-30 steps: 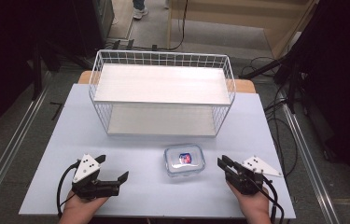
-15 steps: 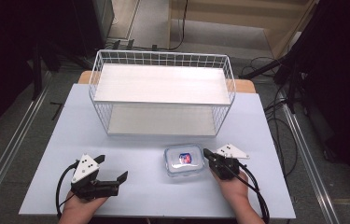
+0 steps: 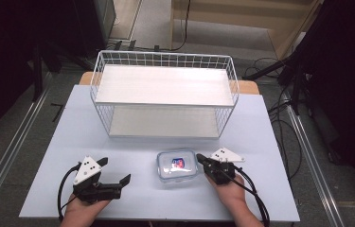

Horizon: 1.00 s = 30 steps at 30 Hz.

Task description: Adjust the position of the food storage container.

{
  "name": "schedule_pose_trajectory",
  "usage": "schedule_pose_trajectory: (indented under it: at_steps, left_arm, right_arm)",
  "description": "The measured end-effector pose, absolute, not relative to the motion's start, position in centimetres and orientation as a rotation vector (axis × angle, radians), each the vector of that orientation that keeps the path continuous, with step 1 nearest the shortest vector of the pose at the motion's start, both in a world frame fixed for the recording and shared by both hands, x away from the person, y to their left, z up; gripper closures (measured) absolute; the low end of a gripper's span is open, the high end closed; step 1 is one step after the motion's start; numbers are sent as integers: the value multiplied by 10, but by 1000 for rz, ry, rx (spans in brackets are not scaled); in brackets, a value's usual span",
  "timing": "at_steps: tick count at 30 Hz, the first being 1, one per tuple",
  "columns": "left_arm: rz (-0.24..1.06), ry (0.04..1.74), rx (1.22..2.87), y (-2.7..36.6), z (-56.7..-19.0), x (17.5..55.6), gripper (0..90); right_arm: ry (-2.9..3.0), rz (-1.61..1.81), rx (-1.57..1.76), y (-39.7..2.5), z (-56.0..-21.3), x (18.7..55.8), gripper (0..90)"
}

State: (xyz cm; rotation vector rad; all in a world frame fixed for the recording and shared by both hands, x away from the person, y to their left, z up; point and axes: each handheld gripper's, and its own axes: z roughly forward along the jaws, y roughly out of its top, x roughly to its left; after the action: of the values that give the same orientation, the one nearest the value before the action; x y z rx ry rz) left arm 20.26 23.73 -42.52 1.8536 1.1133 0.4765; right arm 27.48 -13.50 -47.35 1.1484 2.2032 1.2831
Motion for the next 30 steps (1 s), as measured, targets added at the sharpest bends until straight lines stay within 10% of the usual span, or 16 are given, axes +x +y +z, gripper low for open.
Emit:
schedule_pose_trajectory:
  at_steps: [12,22,30]
  left_arm:
    - [413,1127,1809,239,-423,203,100]
    - [422,1235,1904,221,-448,232,896]
    - [389,1220,1972,204,-458,239,900]
  right_arm:
    - [2333,1336,1016,-96,-473,250,900]
    - [2302,1318,1046,-118,-463,234,900]
    - [2262,1306,1094,-142,-455,219,900]
